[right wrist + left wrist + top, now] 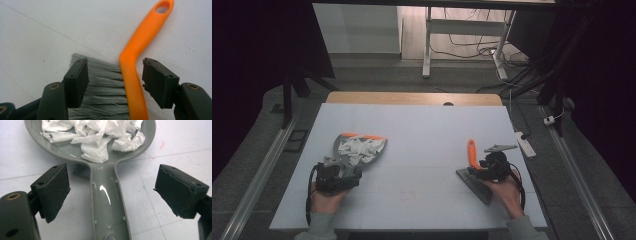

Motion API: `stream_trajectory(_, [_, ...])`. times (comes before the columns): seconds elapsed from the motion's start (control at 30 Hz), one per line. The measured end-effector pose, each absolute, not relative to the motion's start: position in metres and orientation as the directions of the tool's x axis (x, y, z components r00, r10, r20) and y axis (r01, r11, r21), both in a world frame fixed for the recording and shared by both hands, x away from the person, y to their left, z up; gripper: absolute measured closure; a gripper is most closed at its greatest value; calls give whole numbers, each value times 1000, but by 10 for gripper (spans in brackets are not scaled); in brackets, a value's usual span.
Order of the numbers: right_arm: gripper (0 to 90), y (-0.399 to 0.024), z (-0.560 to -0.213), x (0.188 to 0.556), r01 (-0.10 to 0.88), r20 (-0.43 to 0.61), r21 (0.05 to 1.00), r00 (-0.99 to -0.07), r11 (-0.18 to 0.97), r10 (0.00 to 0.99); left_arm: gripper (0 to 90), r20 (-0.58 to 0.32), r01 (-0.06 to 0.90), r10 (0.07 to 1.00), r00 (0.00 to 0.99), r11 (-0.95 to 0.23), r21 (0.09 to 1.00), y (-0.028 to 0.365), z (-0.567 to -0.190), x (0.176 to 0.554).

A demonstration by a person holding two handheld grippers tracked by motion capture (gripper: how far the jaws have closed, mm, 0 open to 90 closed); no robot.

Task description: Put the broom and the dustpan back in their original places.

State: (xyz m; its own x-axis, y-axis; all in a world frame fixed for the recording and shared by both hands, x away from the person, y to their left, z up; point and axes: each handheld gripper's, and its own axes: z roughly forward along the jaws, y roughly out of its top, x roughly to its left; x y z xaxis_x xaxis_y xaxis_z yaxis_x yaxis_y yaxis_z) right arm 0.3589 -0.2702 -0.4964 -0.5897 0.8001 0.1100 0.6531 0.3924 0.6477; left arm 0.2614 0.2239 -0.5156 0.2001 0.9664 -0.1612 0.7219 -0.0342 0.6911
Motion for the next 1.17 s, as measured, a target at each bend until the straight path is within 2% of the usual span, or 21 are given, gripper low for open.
stream_trajectory(0.13, [386,-271,-491,352,614,116,681,-629,399,769,161,-153,704,959,238,-62,708,226,-510,255])
stream_trajectory(0.23, [395,-272,-487,344,576,115,707,-666,410,737,189,-171,687,938,302,-89,722,227,-506,250])
stream_trajectory(0.33, [398,-273,-485,337,558,117,714,-691,423,713,203,-193,677,913,358,-112,727,227,-503,246])
stream_trajectory(0.77, [423,-277,-489,314,492,115,745,-760,451,640,240,-184,632,830,527,-238,737,224,-502,233])
stream_trajectory(1.17, [440,-282,-488,303,439,91,767,-797,468,598,245,-175,622,811,558,-269,736,219,-503,233])
